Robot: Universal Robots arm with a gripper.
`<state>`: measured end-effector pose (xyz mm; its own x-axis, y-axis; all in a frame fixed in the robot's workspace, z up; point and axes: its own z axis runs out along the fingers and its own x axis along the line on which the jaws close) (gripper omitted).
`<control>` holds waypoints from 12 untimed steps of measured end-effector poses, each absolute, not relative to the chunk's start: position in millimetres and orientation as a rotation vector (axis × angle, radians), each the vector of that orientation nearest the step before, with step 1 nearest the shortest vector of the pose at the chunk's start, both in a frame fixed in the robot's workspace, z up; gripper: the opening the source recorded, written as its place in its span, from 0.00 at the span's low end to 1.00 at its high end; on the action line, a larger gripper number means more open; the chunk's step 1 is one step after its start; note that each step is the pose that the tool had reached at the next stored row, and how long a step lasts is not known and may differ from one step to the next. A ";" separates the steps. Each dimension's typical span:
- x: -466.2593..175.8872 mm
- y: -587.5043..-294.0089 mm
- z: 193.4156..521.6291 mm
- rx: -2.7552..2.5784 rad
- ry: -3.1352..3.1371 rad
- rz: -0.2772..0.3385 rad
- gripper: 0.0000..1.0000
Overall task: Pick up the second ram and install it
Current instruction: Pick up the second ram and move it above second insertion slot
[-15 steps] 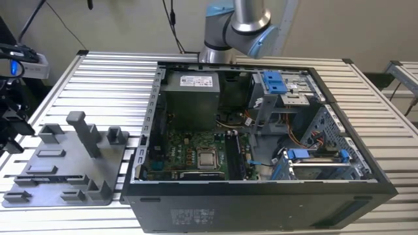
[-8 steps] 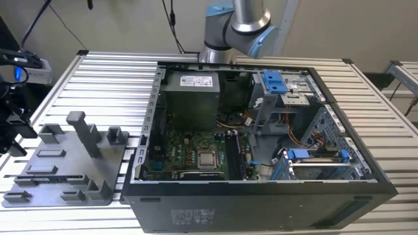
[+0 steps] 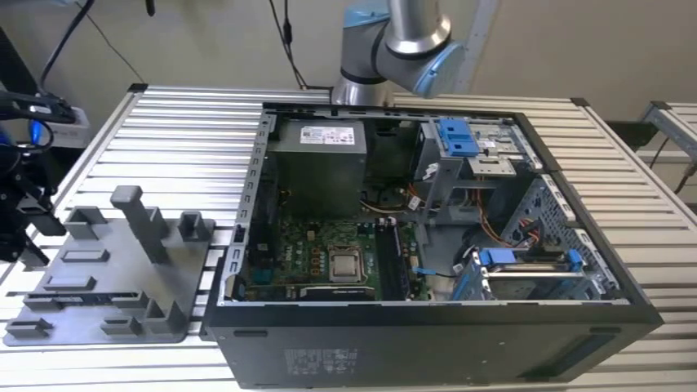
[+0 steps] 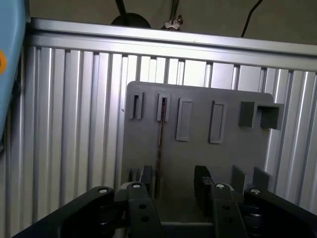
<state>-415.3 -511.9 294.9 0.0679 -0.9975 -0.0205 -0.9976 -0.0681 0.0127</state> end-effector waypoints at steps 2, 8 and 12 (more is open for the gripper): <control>-415.3 -511.9 292.3 -2.292 2.141 0.037 0.48; -415.9 -511.9 283.6 -2.293 2.141 0.037 0.48; -416.7 -511.9 278.1 -2.293 2.140 0.037 0.48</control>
<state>-416.7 -511.9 278.1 0.0691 -0.9974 -0.0204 -0.9975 -0.0693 0.0127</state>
